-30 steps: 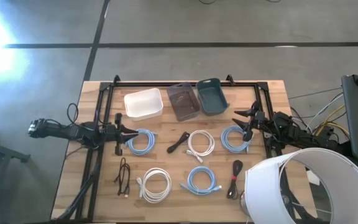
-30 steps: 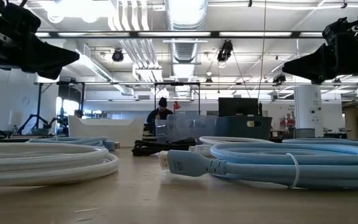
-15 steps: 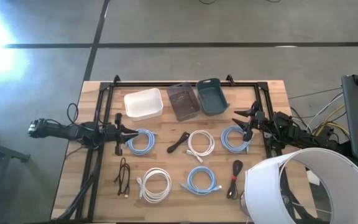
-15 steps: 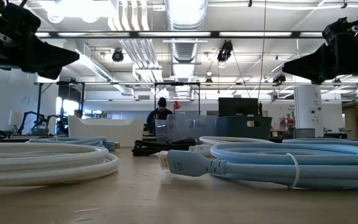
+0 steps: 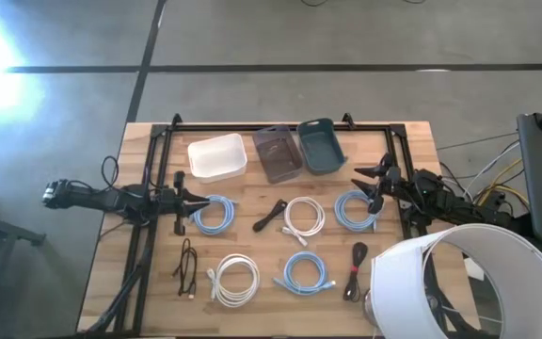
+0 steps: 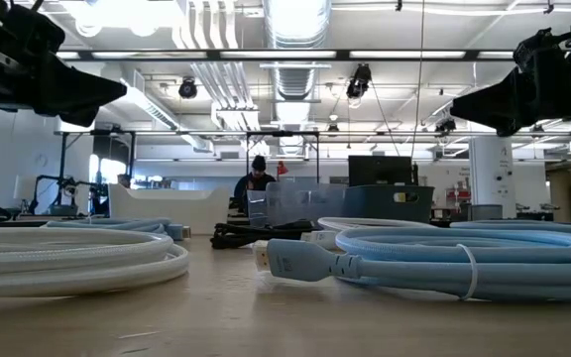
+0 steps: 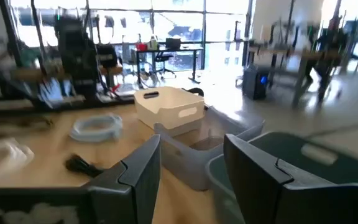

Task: Pick & Place USB Port
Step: Put the top left blue USB cable into the white bin

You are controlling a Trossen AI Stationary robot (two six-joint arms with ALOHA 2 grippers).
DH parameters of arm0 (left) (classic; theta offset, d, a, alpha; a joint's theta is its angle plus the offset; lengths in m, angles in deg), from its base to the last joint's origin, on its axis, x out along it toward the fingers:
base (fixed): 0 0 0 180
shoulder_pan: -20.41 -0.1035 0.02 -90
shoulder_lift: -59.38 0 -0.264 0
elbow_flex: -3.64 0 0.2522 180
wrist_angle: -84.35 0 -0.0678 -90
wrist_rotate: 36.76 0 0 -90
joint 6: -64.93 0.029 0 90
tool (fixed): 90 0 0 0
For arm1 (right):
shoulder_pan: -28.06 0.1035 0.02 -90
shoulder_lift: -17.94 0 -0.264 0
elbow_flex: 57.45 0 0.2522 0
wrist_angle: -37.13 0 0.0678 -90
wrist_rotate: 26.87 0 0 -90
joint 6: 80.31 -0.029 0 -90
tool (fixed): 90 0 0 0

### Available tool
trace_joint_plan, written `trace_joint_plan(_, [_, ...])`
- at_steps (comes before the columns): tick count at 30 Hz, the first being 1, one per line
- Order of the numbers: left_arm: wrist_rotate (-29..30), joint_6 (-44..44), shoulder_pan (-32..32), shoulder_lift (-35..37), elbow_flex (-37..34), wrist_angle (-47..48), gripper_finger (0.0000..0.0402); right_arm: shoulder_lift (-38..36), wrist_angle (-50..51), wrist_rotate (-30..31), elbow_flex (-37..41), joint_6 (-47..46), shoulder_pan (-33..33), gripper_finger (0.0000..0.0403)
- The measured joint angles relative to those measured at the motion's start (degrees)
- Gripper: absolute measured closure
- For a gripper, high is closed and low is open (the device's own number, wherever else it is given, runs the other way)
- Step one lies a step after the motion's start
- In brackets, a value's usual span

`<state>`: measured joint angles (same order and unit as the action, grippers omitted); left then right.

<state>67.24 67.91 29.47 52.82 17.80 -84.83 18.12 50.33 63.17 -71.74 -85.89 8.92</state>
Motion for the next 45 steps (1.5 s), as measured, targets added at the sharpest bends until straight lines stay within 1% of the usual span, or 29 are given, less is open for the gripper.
trace_joint_plan(2, [0.0, 0.0, 0.0, 0.0, 0.0, 0.0, 0.0354, 0.0, 0.0, 0.0, 0.0, -8.2, 0.0, 0.0234])
trace_joint_plan(4, [0.0, 0.0, 0.0, 0.0, 0.0, 0.0, 0.0354, 0.0, -0.3, 0.1, 0.0, -13.3, 0.0, 0.0234])
trace_joint_plan(6, [0.0, 0.0, 0.0, 0.0, 0.0, 0.0, 0.0354, 0.0, -1.6, 0.1, 0.0, -13.4, 0.0, 0.0234])
trace_joint_plan(8, [0.0, -0.3, 0.0, 0.0, 0.0, -0.1, 0.0354, -0.1, -2.5, 0.1, 0.0, -11.5, 0.0, 0.0234])
trace_joint_plan(12, [0.0, -3.3, 0.0, 0.0, 0.0, -1.5, 0.0354, 0.0, -3.2, 0.2, 0.0, -3.7, 0.0, 0.0234])
trace_joint_plan(13, [0.0, -3.8, 0.0, 0.0, 0.0, -1.7, 0.0354, 0.0, -3.5, 0.2, 0.0, -3.0, 0.0, 0.0234])
trace_joint_plan(15, [0.0, -5.4, 0.0, 0.0, 0.0, -1.6, 0.0354, 0.0, -4.7, 0.1, 0.0, -4.7, 0.0, 0.0234])
trace_joint_plan(18, [0.0, -8.3, 0.0, 0.0, 0.0, -1.6, 0.0354, -0.1, -5.8, 0.1, 0.0, -11.3, 0.0, 0.0234])
trace_joint_plan(22, [0.0, -9.1, 0.0, -0.1, 0.0, -1.1, 0.0354, 0.0, -6.2, 0.1, 0.0, -16.6, 0.0, 0.0234])
trace_joint_plan(25, [0.0, -9.9, 0.0, 0.0, 0.0, -1.2, 0.0354, 0.3, -6.2, 0.2, 0.0, -15.8, 0.0, 0.0234])
trace_joint_plan(29, [0.4, -11.6, -0.1, -0.4, 0.0, -3.8, 0.0348, 1.1, -6.2, 3.7, 0.0, -11.6, 0.0, 0.0234])
trace_joint_plan(32, [1.0, -11.0, -0.1, -1.1, 0.1, -6.7, 0.0325, 1.6, -6.2, 4.7, 0.0, -8.0, 0.0, 0.0234])
trace_joint_plan(33, [1.9, -11.0, -0.1, -1.3, 0.2, -6.3, 0.0312, 1.9, -6.3, 4.6, 0.0, -7.5, 0.0, 0.0234])
trace_joint_plan(37, [7.0, -12.3, -0.1, -4.3, 1.3, -3.7, 0.0250, 3.2, -6.6, 4.4, 0.0, -6.1, 0.0, 0.0234])
trace_joint_plan(39, [8.5, -12.4, -0.1, -6.8, 1.8, -3.7, 0.0219, 4.2, -7.5, 4.0, 0.0, -4.6, 0.0, 0.0234])
trace_joint_plan(42, [9.8, -12.4, -0.1, -11.5, 3.6, -2.8, 0.0184, 6.4, -10.7, 1.7, 0.0, -3.1, 0.0, 0.0234])
trace_joint_plan(45, [10.6, -12.3, -0.1, -16.8, 7.6, 1.9, 0.0171, 9.3, -15.1, -2.0, 0.0, -1.0, 0.0, 0.0234])
